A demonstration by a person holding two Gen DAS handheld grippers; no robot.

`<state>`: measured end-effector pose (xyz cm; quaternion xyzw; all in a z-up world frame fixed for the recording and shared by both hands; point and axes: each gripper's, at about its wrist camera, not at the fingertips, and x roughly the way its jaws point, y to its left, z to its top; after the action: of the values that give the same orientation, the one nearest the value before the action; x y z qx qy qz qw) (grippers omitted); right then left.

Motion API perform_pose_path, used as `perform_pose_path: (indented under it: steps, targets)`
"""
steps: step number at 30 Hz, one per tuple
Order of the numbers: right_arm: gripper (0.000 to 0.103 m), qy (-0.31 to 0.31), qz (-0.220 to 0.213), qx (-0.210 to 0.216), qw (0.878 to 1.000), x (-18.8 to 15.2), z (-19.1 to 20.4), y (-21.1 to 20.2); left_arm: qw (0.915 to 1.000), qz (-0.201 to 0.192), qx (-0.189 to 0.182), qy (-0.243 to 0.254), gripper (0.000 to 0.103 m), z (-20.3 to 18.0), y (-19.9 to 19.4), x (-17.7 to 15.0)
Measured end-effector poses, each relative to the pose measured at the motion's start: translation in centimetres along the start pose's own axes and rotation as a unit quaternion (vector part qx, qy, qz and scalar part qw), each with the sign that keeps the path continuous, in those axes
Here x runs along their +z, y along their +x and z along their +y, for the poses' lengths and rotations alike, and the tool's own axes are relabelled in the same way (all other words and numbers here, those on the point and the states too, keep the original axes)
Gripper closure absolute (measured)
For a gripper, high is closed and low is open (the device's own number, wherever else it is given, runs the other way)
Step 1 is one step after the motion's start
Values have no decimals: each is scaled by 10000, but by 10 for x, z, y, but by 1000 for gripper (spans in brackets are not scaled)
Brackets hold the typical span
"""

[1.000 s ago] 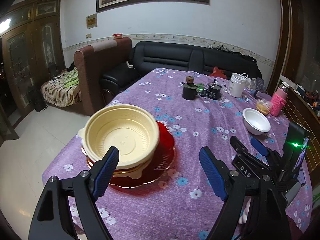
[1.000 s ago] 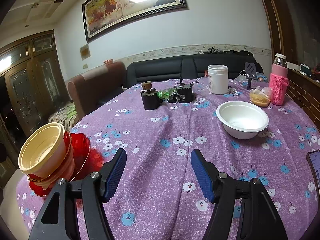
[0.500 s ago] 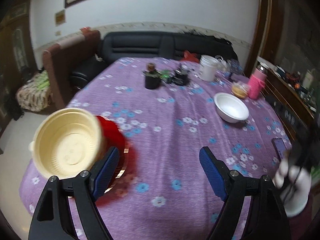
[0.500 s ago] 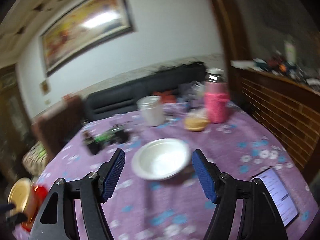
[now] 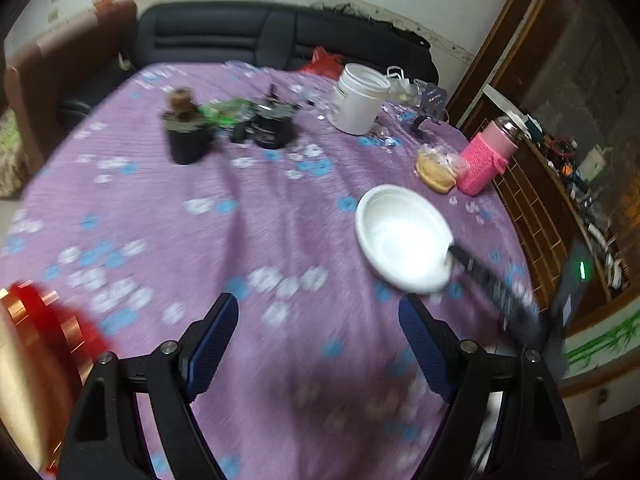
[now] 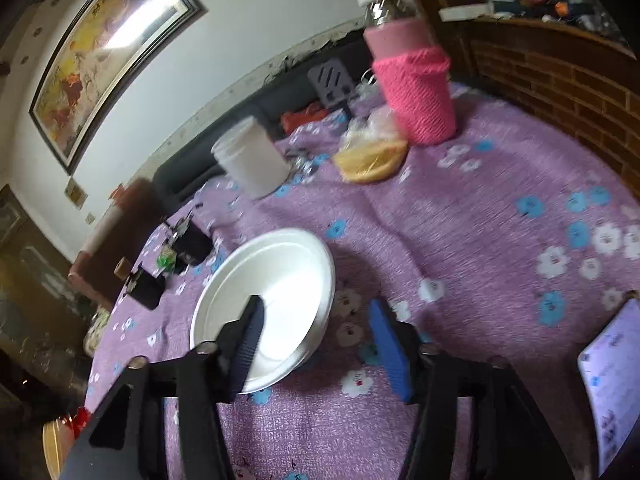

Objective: Organize plates and bowls
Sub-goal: 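Move both grippers to the smaller white foam bowl and grasp its rim, then lift the white foam bowl, lower it onto the stack, open both grippers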

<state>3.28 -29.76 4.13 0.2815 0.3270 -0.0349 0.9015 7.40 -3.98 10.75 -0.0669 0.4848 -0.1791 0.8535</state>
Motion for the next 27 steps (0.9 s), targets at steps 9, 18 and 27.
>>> perform_pose_path:
  steps: [9, 18, 27]
  targets:
    - [56, -47, 375, 105, 9992, -8, -3, 30, 9973, 572, -71, -457, 22, -5, 117, 48]
    - [89, 78, 521, 385, 9979, -10, -5, 35, 9952, 859, -452, 89, 44, -42, 143, 45]
    - [91, -43, 567, 916, 9942, -15, 19, 22, 9962, 767, -4, 403, 68, -33, 98, 29]
